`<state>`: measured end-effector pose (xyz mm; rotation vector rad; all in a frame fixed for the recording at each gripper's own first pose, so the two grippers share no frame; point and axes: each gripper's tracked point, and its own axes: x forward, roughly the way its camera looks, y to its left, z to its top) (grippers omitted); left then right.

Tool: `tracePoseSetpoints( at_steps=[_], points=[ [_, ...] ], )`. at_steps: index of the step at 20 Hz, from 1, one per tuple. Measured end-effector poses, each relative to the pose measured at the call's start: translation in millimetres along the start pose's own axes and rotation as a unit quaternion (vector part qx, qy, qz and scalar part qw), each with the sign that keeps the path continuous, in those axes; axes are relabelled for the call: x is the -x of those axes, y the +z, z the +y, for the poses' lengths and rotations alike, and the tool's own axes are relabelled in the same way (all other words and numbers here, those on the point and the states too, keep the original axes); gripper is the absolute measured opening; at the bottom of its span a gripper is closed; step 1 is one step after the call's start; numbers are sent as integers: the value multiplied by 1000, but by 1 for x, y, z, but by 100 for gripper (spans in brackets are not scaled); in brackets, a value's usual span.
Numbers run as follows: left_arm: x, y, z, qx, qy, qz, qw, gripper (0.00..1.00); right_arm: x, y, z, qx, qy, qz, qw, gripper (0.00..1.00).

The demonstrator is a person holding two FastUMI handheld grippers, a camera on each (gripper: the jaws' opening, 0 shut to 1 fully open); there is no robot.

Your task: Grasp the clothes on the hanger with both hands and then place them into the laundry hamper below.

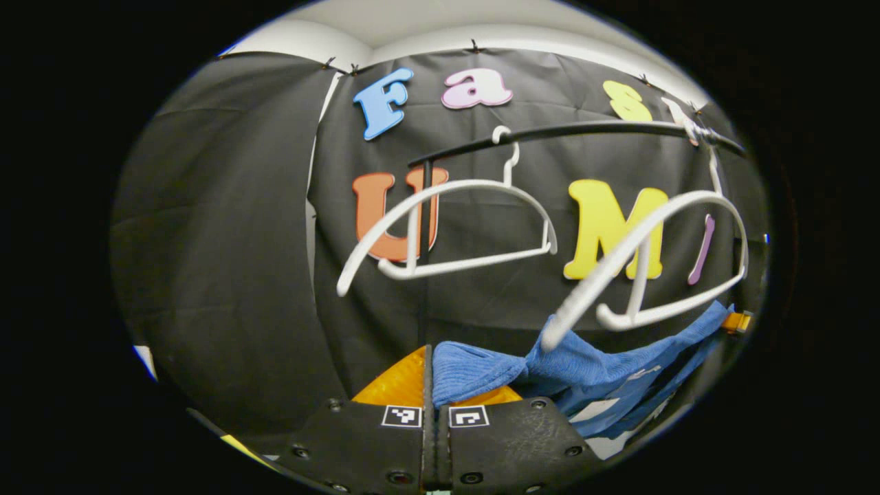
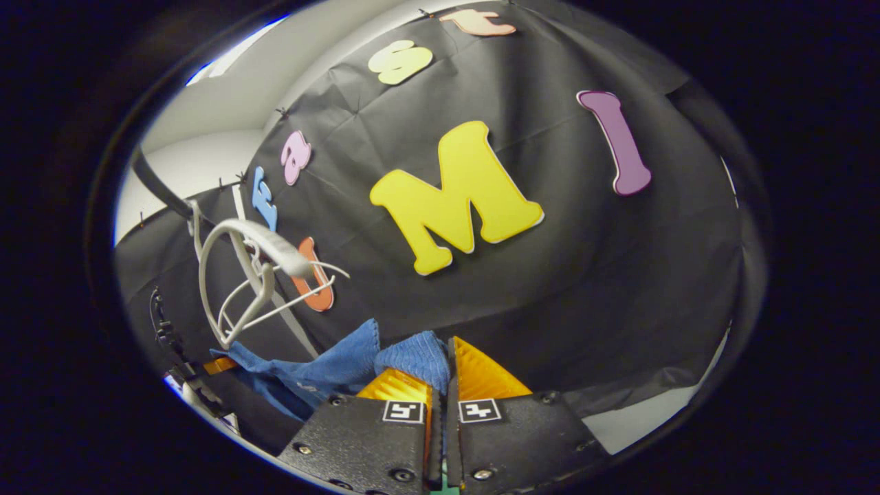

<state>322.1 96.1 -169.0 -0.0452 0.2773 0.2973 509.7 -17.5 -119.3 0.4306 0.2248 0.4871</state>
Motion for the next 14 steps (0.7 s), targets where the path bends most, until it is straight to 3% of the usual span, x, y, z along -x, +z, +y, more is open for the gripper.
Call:
tracePoseSetpoints(
  at_steps=[3,7,10,14],
  points=[
    [25,-43,1,-33,3,28,999,0,14,-45,2,24,-17,34,999,5],
    [56,-68,-20,-66,-28,42,997,1,41,-70,44,45,-21,41,998,5],
    [81,-61,-42,-83,-59,32,994,1,65,-71,98,59,6,30,998,6],
    [110,-33,-72,-69,-98,4,993,0,87,-75,170,83,46,23,995,6]
  ],
)
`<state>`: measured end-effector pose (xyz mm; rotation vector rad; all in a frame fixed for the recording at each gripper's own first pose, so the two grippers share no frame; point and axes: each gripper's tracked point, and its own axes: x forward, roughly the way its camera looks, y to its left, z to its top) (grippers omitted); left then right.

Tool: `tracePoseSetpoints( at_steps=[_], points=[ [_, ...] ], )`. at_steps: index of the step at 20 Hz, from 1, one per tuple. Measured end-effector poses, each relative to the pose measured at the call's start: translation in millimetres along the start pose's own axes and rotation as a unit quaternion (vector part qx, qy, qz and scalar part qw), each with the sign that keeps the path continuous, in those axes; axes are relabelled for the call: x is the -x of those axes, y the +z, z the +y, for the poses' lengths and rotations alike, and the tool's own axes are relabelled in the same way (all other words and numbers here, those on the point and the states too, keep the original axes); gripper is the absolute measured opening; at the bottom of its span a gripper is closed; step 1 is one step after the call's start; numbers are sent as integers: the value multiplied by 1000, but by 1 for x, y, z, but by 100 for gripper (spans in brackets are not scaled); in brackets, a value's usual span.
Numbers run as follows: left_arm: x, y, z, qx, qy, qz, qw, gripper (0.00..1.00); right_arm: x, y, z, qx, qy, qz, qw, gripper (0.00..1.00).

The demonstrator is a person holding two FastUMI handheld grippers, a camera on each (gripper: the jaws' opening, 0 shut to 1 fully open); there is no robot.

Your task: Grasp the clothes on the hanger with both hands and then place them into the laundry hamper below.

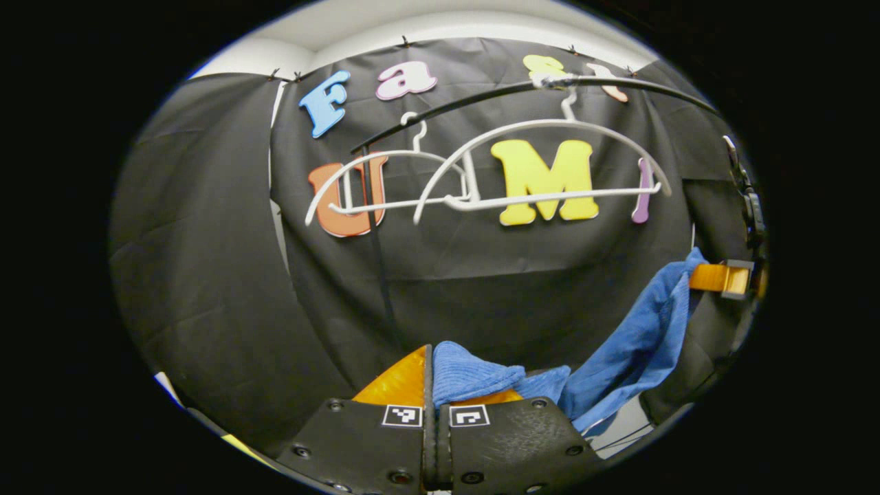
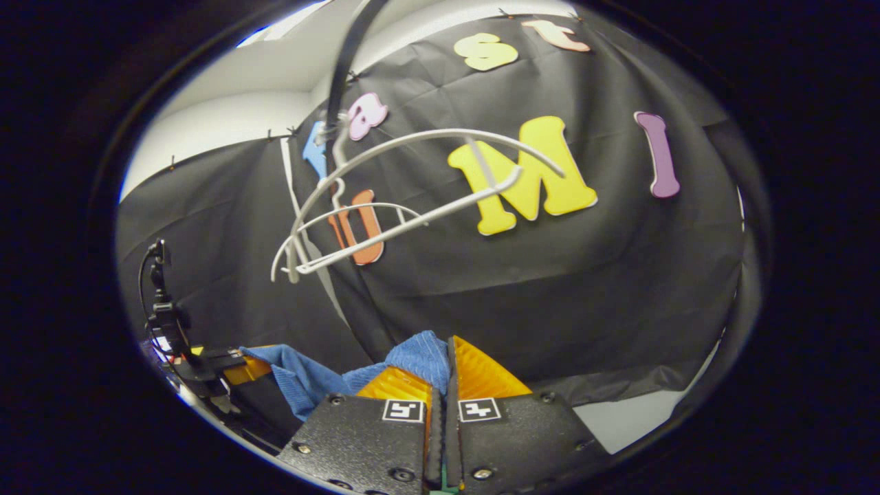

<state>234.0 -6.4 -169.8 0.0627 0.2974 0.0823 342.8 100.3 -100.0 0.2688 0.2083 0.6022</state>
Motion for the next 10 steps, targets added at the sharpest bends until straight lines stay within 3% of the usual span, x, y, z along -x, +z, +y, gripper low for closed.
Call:
tracePoseSetpoints(
  at_steps=[3,5,10],
  points=[
    [12,24,-18,9,-22,-26,999,5,13,12,49,17,28,-10,999,6],
    [20,32,-27,12,-33,-37,999,1,18,15,70,17,39,-18,999,6],
    [23,23,-44,24,-53,-39,998,1,17,-7,84,9,41,1,999,5]
  ],
)
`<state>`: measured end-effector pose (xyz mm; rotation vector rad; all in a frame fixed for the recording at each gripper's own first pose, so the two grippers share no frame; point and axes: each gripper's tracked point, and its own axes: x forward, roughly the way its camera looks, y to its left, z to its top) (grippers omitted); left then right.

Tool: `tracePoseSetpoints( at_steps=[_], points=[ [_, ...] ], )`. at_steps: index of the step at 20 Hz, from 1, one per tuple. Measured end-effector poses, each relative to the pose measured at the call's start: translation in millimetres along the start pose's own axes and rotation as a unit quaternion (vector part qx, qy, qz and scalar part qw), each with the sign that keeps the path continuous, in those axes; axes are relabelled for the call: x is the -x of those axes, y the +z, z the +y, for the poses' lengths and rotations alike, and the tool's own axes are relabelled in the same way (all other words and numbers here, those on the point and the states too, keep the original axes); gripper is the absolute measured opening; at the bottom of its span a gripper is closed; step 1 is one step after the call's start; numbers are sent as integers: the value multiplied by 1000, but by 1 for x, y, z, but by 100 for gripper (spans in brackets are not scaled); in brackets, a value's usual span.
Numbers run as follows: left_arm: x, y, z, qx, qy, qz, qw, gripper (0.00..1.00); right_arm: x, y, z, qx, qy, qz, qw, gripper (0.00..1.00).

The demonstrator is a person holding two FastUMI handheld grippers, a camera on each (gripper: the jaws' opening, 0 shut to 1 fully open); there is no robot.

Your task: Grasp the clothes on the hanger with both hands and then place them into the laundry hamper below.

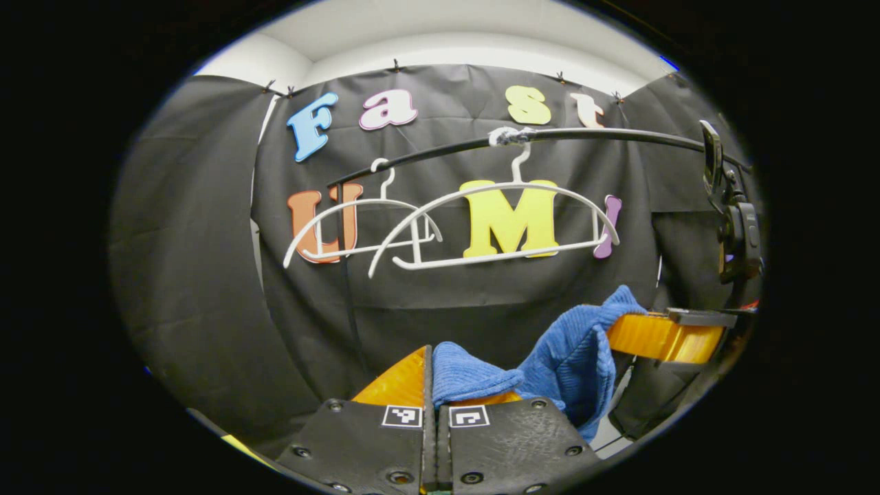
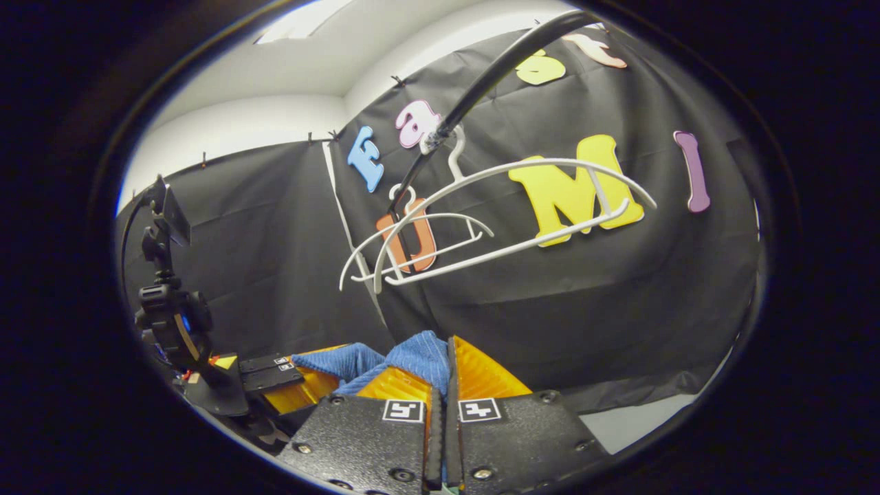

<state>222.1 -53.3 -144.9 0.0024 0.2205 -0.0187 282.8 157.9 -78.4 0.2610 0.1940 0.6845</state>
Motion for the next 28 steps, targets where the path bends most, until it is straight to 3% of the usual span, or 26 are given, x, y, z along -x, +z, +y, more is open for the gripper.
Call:
tracePoseSetpoints(
  at_steps=[8,18,24,28],
  points=[
    [-20,-97,-17,36,-17,59,997,1,-17,-96,-39,-6,-32,93,995,6],
    [-43,-229,-23,80,-1,171,982,1,-45,-231,-83,-14,-65,221,973,6],
    [-36,-326,-40,97,-1,257,962,1,-35,-329,-120,-23,-112,314,943,6],
    [-20,-392,-49,111,3,338,934,1,-16,-388,-152,-32,-146,379,913,6]
  ],
)
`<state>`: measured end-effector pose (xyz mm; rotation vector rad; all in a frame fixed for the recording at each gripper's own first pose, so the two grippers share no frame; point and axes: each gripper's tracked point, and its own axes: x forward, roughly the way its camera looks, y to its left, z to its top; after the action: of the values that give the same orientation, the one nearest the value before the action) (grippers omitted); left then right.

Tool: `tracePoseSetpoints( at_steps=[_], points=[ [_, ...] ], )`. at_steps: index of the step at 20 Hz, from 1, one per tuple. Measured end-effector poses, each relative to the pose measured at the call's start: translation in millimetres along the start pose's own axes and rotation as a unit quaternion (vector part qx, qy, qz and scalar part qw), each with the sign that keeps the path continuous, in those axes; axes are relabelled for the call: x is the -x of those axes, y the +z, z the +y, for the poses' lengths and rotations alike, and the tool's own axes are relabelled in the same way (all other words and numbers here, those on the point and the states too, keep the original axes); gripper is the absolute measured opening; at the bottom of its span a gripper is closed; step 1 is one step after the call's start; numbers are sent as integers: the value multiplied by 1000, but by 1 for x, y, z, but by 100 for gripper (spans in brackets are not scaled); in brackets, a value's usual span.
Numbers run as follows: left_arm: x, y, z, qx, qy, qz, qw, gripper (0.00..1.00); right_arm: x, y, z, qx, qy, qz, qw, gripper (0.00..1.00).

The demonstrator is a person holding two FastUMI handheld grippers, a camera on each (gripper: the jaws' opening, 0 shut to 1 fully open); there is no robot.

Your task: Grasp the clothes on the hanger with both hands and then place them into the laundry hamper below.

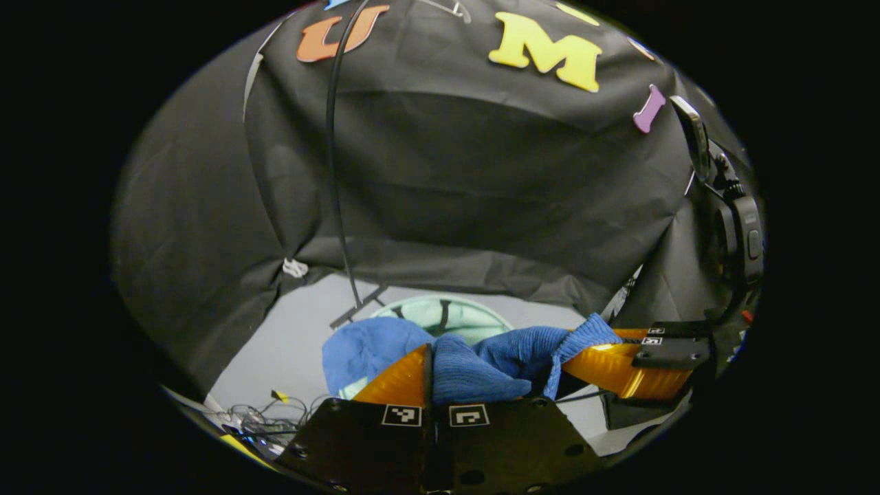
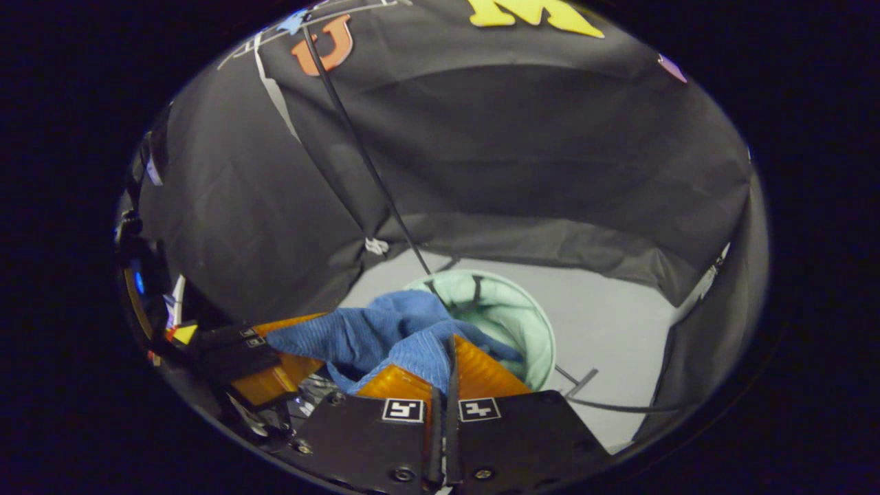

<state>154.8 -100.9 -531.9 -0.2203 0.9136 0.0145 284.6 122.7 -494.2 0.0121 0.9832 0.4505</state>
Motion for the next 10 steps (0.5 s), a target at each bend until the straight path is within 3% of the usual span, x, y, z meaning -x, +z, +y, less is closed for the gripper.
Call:
tracePoseSetpoints(
  at_steps=[4,6,7,10],
  points=[
    [-7,-10,27,3,49,24,999,1,-3,-10,-16,-3,-31,15,999,7],
    [-1,-1,34,-4,72,11,997,3,-1,2,-22,8,-44,-4,999,11],
    [-4,4,34,-7,75,3,997,18,1,9,-24,16,-53,-14,998,25],
    [6,14,31,-14,70,-4,997,100,2,13,-18,36,-62,-26,997,66]
  ],
)
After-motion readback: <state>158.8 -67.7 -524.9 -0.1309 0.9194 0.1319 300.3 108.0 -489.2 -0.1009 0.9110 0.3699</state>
